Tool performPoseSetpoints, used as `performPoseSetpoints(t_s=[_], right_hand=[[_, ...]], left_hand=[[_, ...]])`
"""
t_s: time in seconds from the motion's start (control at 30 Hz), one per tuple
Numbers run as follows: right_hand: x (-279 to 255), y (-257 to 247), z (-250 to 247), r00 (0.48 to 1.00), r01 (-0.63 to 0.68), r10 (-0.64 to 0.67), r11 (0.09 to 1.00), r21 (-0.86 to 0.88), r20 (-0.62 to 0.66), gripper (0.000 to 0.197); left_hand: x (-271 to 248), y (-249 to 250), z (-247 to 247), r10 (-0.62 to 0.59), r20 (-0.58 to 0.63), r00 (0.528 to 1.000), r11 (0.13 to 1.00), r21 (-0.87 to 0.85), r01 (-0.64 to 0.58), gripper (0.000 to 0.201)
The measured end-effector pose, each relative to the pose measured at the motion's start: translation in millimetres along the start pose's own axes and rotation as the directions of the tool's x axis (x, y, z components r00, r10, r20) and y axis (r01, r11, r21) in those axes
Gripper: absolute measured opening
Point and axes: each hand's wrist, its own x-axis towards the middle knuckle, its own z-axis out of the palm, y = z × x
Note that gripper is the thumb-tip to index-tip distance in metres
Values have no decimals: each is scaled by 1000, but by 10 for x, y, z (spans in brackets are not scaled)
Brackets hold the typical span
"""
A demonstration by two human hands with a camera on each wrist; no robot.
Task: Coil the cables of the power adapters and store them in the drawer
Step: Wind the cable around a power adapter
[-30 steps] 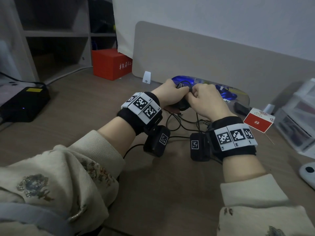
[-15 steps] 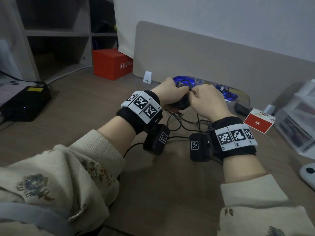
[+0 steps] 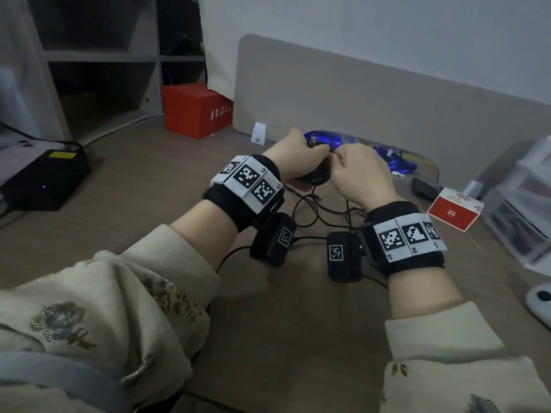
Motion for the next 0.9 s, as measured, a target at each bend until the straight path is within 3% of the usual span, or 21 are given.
performPoseSetpoints(t_s=[0.17, 0.3, 0.4, 0.63, 0.83, 0.9], right_hand=[[9, 38, 55, 1000, 15, -17, 978, 206, 4, 43], [-2, 63, 56, 999, 39, -42, 881, 471, -3, 44], [-7, 75, 51, 998, 57, -29, 834, 548, -59, 45], [22, 95, 56, 994, -24, 62, 923, 385, -87, 27], [0, 47, -11, 982, -27, 53, 989, 143, -180, 39], [15, 44, -21, 985, -31, 51, 992, 122, -164, 41]], left_hand=[[-16, 11, -91, 15, 42, 999, 999, -42, -14, 33], [-82, 42, -160, 32, 82, 996, 996, -87, -25, 21], [-116, 61, -163, 49, 69, 996, 993, -114, -41, 21], [-96, 43, -107, 70, 16, 997, 992, -104, -68, 22], [-28, 8, -22, 94, 24, 995, 993, -80, -92, 53], [-32, 2, -3, 104, 24, 994, 994, -41, -103, 73]])
